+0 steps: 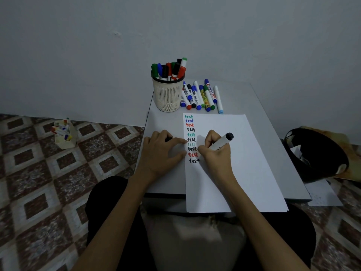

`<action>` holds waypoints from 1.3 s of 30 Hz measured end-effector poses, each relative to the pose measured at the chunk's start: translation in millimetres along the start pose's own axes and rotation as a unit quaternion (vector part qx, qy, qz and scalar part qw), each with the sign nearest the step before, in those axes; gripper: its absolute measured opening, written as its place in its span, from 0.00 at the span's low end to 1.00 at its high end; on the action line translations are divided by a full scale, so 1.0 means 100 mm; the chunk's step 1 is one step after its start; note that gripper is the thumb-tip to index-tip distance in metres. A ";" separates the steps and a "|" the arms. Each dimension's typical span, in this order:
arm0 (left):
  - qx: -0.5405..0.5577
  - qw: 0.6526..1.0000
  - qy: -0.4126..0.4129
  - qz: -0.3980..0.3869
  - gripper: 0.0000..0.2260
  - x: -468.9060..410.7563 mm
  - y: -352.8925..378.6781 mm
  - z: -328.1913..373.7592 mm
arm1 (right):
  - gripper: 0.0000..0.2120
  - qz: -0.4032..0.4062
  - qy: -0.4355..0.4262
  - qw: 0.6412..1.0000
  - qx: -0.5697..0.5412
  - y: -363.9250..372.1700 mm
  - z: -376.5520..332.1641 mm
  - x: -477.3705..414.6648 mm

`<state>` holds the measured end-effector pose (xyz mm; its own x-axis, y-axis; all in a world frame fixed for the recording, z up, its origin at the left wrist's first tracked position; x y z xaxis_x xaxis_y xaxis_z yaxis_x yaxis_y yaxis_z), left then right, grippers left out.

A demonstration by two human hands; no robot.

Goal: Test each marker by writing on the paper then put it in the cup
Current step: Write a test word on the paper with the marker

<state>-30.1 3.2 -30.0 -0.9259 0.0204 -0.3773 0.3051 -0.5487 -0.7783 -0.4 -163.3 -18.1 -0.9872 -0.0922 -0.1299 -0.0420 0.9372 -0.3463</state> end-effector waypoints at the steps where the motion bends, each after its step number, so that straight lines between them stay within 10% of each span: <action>1: 0.001 1.000 0.001 0.001 0.22 0.00 0.00 0.00 | 0.15 0.000 -0.001 1.000 -0.011 -0.01 0.00 0.00; 12: 0.107 0.994 0.015 0.030 0.22 0.00 0.00 0.00 | 0.14 -0.042 0.026 0.998 -0.033 0.00 -0.04 0.00; 24: 0.331 0.937 -0.032 0.103 0.13 0.02 -0.13 0.01 | 0.07 -0.085 0.055 0.935 -0.341 -0.18 -0.18 -0.04; 39: 0.437 0.894 -0.026 0.097 0.11 0.06 -0.22 0.02 | 0.04 -0.103 0.031 0.965 -0.239 -0.19 -0.21 -0.05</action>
<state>-42.9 13.1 -14.2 -0.8904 -0.1736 -0.4207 0.1926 -0.9813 -0.0028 1.7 -173.5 8.4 -0.9573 -0.2860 -0.0432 -0.2891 0.9509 0.1104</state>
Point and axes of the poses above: each hand's wrist, its own x-axis away from the middle knuckle, its own y-axis out of the palm, z = x × y, the point moved 2 cm from there along -x, towards the middle knuckle, and after that the axes turned 12 degrees about x, right-handed, at the moved point
